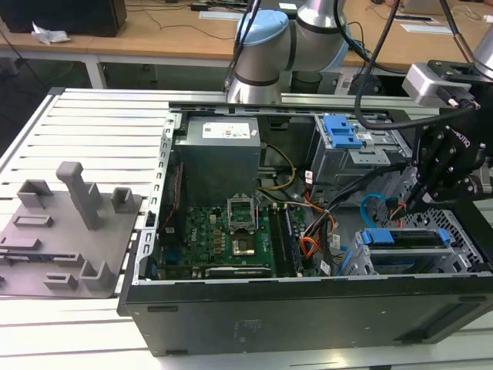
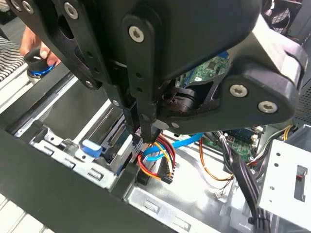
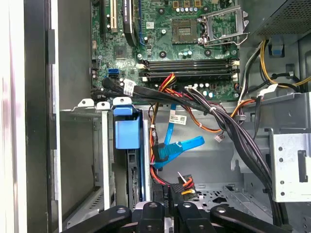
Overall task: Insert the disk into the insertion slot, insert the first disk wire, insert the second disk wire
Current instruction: 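Insert the first disk wire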
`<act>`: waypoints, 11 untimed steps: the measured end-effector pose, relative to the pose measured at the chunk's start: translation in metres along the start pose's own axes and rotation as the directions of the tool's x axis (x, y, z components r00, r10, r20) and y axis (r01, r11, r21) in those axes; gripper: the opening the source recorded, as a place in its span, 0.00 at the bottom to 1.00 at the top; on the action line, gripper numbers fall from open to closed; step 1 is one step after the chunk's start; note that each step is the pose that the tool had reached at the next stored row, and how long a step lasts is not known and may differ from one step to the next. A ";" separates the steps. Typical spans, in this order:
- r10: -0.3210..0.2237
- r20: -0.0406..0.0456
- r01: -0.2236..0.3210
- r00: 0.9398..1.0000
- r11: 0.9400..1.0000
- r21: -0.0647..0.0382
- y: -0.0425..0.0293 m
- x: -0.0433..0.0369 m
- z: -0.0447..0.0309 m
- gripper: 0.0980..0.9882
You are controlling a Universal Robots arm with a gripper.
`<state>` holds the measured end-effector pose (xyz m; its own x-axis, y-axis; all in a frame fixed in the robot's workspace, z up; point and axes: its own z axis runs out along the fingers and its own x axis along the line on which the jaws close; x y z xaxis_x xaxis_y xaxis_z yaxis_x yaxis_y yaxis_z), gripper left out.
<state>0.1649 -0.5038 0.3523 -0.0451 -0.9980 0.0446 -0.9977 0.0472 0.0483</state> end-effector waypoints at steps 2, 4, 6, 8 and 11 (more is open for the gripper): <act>0.000 0.000 0.000 1.000 1.000 0.000 0.0000 0.0001 0.0000 0.08; 0.000 -0.001 0.000 1.000 1.000 0.000 0.0000 0.0001 0.0000 0.08; 0.000 -0.001 0.000 1.000 1.000 0.000 -0.0001 0.0001 0.0000 0.08; 0.000 -0.001 0.000 1.000 1.000 0.000 -0.0003 0.0032 0.0001 0.08; 0.000 -0.001 0.000 1.000 1.000 0.000 -0.0004 0.0078 0.0003 0.08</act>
<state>0.1650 -0.5116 0.3523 -0.0451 -0.9980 0.0452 -0.9977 0.0473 0.0483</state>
